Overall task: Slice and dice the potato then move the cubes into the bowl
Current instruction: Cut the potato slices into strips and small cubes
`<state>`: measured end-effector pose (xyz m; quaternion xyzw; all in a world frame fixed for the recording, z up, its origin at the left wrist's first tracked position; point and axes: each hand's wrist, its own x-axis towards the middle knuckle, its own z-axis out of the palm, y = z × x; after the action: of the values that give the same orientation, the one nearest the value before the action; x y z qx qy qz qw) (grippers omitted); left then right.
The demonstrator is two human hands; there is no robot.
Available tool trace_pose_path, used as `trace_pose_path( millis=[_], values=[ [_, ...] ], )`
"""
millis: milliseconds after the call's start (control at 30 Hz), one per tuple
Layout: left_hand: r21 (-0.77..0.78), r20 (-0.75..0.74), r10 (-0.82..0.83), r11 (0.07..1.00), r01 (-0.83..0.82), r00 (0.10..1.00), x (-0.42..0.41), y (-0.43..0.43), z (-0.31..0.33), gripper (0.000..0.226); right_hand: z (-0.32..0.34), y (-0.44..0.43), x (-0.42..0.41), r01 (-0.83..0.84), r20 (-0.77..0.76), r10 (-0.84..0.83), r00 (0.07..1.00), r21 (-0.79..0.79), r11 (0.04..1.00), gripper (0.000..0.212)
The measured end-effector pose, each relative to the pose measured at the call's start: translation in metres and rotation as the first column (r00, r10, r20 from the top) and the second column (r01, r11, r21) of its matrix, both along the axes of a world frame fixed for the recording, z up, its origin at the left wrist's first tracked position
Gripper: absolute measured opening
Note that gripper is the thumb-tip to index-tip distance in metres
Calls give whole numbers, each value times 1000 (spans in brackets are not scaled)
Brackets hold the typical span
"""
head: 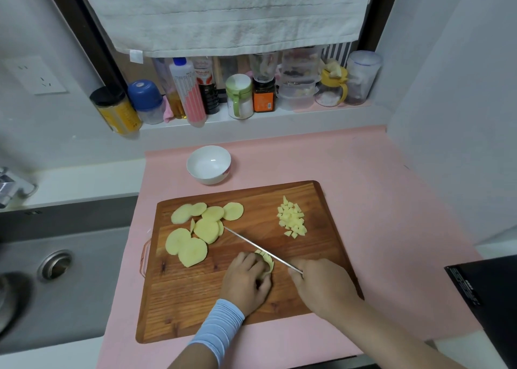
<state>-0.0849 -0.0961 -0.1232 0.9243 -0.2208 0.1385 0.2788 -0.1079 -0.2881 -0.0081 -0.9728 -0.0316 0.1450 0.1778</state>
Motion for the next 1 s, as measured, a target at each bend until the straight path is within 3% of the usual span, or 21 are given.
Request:
trace_pose_path(
  millis=[133, 467, 733, 1000],
  values=[
    [-32, 2, -20, 999, 20, 1000, 2, 2, -1, 10, 5, 7, -15, -22, 24, 22, 999, -6, 1000, 29],
    [-43, 9, -4, 999, 5, 1000, 2, 3, -2, 11, 4, 0, -26, 45, -86, -50, 995, -54, 997, 31],
    [-79, -14, -9, 997, 8, 1000, 4, 4, -5, 9, -4, -2, -7, 122, -215, -111, 970, 37, 992, 30],
    [-67, -17, -7, 998, 6, 1000, 1, 5, -10, 10, -14, 15, 10, 111, -199, -102, 975, 36, 993, 29]
  ],
)
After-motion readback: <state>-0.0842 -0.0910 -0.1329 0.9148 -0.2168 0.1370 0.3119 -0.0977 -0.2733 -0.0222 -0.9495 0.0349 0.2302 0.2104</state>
